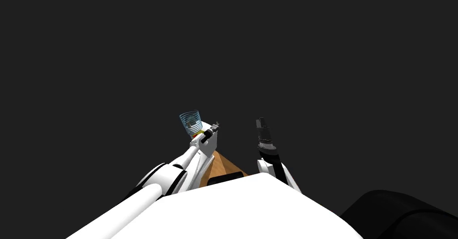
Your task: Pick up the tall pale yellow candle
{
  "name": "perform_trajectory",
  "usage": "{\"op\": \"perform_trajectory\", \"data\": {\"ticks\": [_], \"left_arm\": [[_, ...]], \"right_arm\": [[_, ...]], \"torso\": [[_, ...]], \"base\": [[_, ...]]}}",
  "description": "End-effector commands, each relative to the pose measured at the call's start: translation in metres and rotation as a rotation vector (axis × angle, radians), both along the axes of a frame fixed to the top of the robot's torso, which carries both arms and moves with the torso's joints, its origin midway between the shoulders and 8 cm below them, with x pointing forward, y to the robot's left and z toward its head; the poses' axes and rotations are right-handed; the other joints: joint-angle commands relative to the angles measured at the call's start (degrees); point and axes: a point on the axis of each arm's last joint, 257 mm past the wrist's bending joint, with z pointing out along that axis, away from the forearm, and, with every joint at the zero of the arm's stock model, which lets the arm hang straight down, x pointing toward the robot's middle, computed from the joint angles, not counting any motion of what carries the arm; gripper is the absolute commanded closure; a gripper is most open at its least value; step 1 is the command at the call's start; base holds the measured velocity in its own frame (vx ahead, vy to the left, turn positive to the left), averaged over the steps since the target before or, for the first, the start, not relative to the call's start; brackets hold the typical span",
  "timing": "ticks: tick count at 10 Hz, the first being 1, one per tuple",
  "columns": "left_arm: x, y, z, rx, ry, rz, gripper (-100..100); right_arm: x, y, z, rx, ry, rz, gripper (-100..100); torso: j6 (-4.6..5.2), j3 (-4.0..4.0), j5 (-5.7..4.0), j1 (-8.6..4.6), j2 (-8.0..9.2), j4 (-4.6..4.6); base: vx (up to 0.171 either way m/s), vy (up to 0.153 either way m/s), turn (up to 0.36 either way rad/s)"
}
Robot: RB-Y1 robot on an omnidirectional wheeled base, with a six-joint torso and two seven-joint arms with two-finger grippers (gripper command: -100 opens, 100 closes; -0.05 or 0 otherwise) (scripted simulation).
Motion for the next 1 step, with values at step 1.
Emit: {"op": "perform_trajectory", "data": {"ticks": [1], "left_arm": [[0.0,0.0,0.0,0.0,0.0,0.0,0]], "right_arm": [[0.0,0.0,0.0,0.0,0.0,0.0,0]], "torso": [[0.0,0.0,0.0,0.0,0.0,0.0]], "base": [[-0.002,-0.006,-0.004]]}}
